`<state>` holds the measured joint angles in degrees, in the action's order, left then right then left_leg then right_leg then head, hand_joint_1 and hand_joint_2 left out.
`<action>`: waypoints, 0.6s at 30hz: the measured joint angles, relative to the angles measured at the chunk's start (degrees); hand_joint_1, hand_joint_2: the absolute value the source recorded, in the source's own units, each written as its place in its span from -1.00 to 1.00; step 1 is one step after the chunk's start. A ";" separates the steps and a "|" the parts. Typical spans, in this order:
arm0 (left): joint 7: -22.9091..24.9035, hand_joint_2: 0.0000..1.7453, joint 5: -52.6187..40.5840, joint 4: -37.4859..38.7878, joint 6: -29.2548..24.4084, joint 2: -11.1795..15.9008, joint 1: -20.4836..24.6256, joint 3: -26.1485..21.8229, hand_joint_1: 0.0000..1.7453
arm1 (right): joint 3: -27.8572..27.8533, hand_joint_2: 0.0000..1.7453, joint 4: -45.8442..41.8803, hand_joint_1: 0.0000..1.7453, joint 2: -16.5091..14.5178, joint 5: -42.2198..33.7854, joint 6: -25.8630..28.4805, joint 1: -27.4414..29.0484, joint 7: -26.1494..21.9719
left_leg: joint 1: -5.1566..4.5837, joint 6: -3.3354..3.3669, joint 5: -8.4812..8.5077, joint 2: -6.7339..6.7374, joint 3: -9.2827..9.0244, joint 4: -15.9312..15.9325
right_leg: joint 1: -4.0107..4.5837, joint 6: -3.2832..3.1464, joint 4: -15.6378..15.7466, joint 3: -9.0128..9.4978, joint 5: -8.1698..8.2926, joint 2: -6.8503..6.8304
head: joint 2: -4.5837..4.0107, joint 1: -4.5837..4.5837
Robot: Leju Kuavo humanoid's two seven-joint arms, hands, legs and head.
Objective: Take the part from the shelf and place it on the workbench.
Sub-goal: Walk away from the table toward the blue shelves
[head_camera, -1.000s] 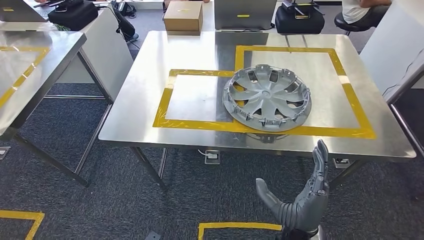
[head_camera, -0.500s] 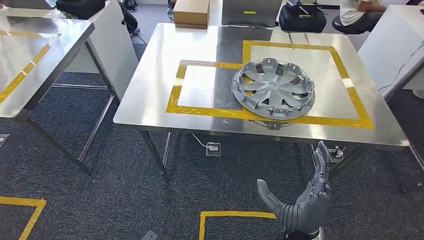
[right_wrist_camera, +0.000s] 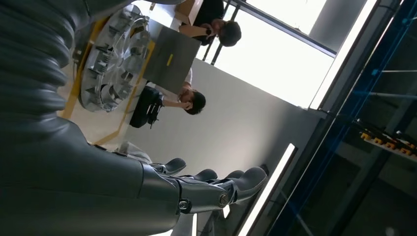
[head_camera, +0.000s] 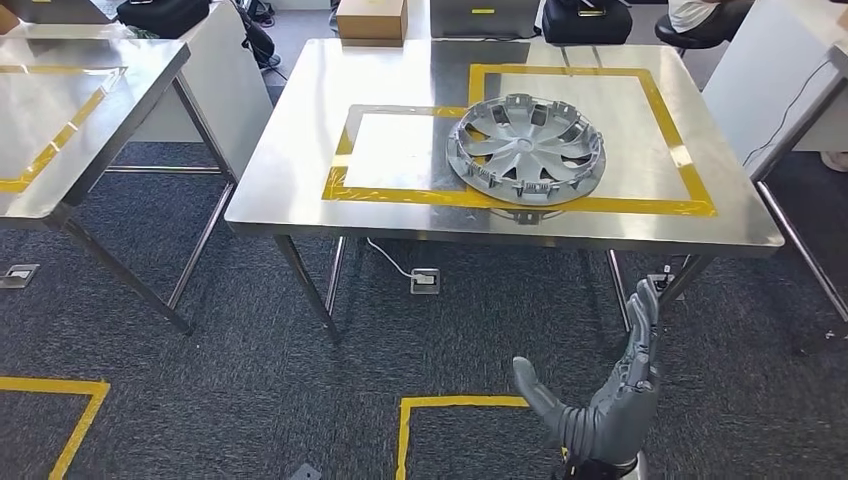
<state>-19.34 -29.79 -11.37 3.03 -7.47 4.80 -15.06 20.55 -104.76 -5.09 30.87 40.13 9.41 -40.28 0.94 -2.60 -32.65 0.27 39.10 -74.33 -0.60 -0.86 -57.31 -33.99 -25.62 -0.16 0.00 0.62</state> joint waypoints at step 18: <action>0.11 -1.00 -0.02 0.09 -0.16 -0.10 -0.09 -0.02 -1.00 | -0.02 1.00 0.10 -1.00 -0.02 -0.27 0.05 -0.06 0.01 | -0.81 3.46 7.31 0.18 -4.22 16.00 | 0.12 2.52 -5.54 2.22 -4.04 0.24 | 0.00 -0.73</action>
<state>-19.23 -29.81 -11.28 2.86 -7.57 4.71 -15.08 20.52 -104.66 -5.11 30.60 40.19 9.35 -40.28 0.14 0.87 -25.34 0.45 34.88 -58.33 -0.48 1.66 -62.85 -31.78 -29.66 0.08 0.00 -0.11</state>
